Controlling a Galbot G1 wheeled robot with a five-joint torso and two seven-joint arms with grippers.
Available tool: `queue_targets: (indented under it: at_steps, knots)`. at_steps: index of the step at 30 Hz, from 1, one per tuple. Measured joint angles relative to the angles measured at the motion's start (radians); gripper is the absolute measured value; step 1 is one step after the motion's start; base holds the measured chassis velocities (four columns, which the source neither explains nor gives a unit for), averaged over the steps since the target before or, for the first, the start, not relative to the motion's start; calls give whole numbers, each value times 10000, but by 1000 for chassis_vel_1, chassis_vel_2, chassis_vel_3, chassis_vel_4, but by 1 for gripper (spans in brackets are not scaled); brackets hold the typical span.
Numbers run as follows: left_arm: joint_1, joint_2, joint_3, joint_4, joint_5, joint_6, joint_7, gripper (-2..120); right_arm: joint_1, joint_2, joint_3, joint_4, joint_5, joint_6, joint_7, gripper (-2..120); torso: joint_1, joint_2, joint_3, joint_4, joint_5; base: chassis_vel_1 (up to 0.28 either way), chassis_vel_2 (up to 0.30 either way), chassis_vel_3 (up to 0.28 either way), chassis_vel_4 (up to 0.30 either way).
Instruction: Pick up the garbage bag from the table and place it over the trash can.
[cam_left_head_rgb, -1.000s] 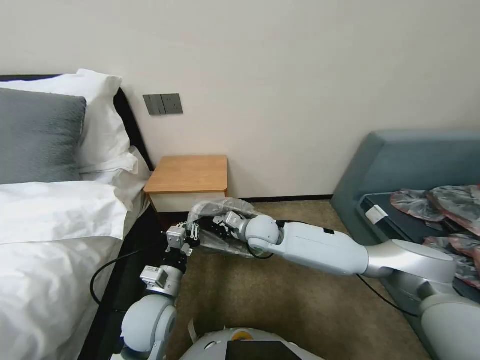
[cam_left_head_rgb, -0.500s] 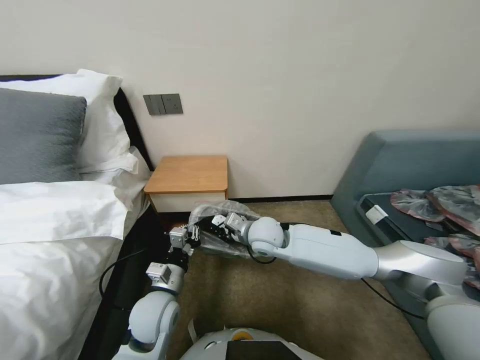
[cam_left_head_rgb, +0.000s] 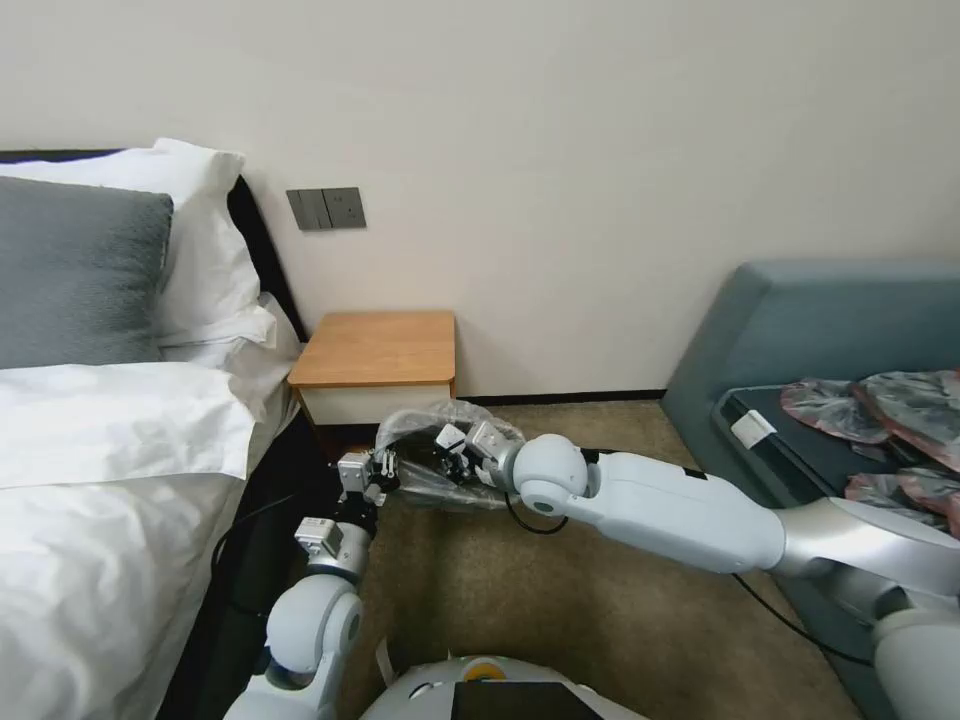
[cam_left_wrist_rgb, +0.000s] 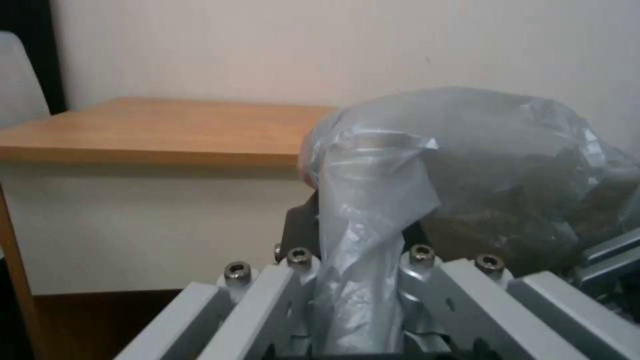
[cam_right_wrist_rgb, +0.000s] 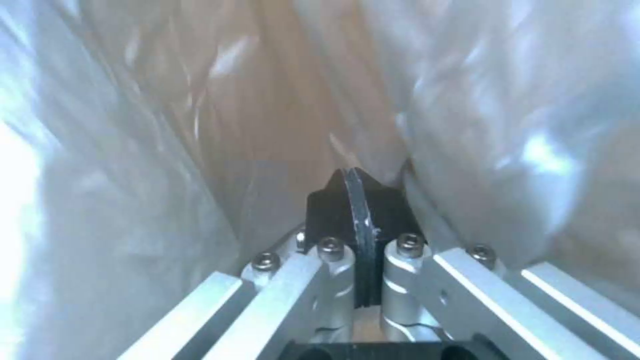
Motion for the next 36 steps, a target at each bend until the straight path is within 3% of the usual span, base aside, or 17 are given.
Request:
queue_targets:
  at_steps: [11, 15, 23, 29, 32, 36]
  knots:
    - [34, -28, 16, 45, -431, 159, -242, 7, -477, -432, 920, 840, 924, 9, 332, 0, 1, 0, 0, 1, 0, 0, 0, 0, 0]
    - [59, -56, 70, 34, -670, 312, -399, 7, -1103, -634, 1735, 1374, 1280, 20, 453, 2, 0, 0, 0, 1, -1, 0, 0, 0, 0]
    - [128, -57, 113, 20, -981, 502, -577, 7, -3527, -1117, 4232, 2591, 1107, 228, 147, 36, 0, 0, 0, -3, 1, 0, 0, 0, 0]
    - [146, -52, 141, 36, -1279, 674, -763, 7, -4731, -1124, 5456, 3016, 575, 457, -176, 52, 0, 0, -1, 2, 0, 0, 0, 0, 0]
    - [147, -43, 157, 138, -1380, 762, -895, 7, -5919, -1073, 6663, 3339, -67, 605, -694, 67, 0, 0, -1, -1, 0, 0, 0, 0, 0]
    - [144, -22, 178, 241, -1392, 832, -999, 7, -6648, -946, 7547, 3489, -360, 699, -745, 81, 0, 0, -1, 0, -1, 0, 0, 0, 0]
